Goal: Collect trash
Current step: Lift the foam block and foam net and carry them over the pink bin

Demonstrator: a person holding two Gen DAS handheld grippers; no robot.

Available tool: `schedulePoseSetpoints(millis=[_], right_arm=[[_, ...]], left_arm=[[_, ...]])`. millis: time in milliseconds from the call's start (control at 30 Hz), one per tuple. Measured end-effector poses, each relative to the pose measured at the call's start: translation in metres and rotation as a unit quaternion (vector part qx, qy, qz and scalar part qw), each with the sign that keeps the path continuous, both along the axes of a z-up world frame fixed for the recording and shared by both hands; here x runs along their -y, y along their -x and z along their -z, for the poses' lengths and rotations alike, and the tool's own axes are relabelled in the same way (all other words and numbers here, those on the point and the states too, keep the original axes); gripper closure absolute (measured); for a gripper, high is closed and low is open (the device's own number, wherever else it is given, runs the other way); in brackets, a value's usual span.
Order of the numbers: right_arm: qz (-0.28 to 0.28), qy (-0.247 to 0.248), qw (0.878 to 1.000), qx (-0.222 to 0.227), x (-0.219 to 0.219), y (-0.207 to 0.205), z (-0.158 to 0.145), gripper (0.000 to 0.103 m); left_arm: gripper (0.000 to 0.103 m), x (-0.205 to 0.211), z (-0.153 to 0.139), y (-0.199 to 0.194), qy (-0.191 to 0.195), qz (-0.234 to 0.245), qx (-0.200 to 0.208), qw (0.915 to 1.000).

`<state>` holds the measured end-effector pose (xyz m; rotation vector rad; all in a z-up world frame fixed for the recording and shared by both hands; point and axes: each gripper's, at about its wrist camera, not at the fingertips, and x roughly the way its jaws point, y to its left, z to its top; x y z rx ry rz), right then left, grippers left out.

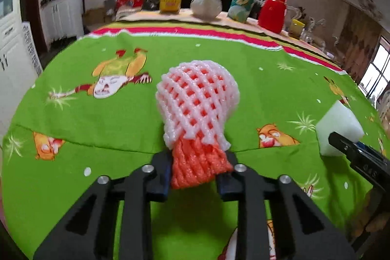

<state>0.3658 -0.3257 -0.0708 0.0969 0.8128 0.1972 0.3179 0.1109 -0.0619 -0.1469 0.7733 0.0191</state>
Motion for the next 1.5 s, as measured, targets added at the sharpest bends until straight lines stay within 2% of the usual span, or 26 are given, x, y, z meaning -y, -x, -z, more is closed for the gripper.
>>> schedulePoseSetpoints(millis=[233,467,733,867,1067,1233,1500], right_arm=[[0.0,-0.005,1.0,-0.001,0.0,-0.001,0.0,0.05],[-0.001,-0.003,1.0,-0.001,-0.001,0.0,-0.001,0.05],[-0.007,-0.014,1.0,0.007,-0.001,0.002,-0.002,0.05],[-0.032,-0.016,0.999,0.012,-0.007,0.003,-0.005,0.05],[-0.089,0.014,0.995,0.039,-0.026,0.016,-0.013,0.05],[-0.179,0.004,0.983,0.049,-0.047,0.033,-0.029,0.05],[-0.258,-0.008,0.965,0.052,-0.073,0.057,-0.045,0.05]], left_arm=[[0.081,-0.002,-0.006,0.008,0.02,0.01,0.025,0.9994],[0.081,-0.002,-0.009,0.009,0.018,0.001,0.035,0.9992],[0.081,0.013,-0.023,0.025,-0.029,0.001,0.048,0.9984],[0.081,0.02,-0.037,0.051,-0.063,-0.001,0.073,0.9953],[0.081,0.012,-0.045,0.086,-0.078,-0.024,0.086,0.9929],[0.081,0.004,-0.045,0.11,-0.091,-0.039,0.086,0.9914],[0.081,-0.009,-0.043,0.141,-0.099,-0.053,0.088,0.9897]])
